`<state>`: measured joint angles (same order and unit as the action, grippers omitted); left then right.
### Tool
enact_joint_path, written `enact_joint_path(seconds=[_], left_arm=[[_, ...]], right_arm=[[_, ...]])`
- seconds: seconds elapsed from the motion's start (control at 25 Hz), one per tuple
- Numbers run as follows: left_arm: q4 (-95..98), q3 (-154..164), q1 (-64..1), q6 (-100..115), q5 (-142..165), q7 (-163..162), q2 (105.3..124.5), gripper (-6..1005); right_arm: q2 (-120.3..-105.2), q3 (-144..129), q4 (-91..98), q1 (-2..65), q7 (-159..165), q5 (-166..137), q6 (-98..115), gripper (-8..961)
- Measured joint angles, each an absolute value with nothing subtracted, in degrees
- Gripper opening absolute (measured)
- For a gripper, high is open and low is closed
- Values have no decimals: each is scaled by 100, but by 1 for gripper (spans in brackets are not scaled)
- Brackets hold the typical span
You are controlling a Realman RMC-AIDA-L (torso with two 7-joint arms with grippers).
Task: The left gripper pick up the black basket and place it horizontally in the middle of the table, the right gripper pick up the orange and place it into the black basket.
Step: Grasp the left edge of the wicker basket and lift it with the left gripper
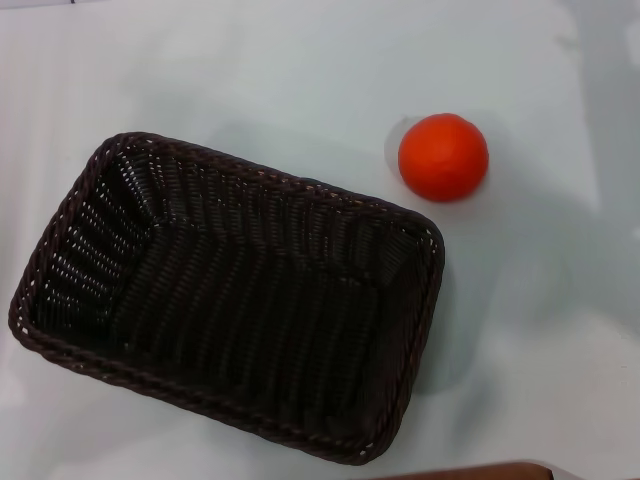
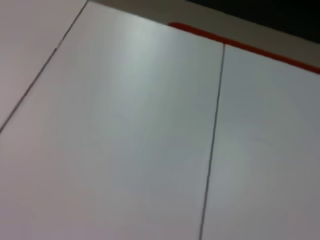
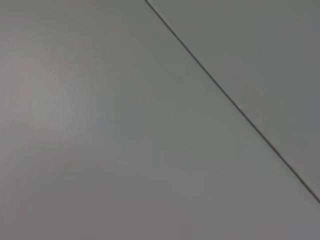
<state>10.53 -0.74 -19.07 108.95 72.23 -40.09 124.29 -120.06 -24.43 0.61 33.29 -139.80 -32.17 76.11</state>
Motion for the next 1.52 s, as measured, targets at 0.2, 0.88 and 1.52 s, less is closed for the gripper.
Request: enact_joint_path(seconds=[0.2, 0.88, 1.52], left_arm=[[1280, -18, -1873, 10709, 7242, -4923, 12408, 578], [5265, 2095, -1807, 10107, 9374, -9150, 12303, 640], [8058, 3397, -2200, 10309, 12640, -12470, 12326, 862]], right_arm=[[-12006, -2444, 56, 3331, -13969, -3216, 7611, 674], [-11996, -2381, 78, 3274, -13835, -3216, 7513, 664], [-11997, -2337, 106, 3324, -13834, -3217, 7232, 655]])
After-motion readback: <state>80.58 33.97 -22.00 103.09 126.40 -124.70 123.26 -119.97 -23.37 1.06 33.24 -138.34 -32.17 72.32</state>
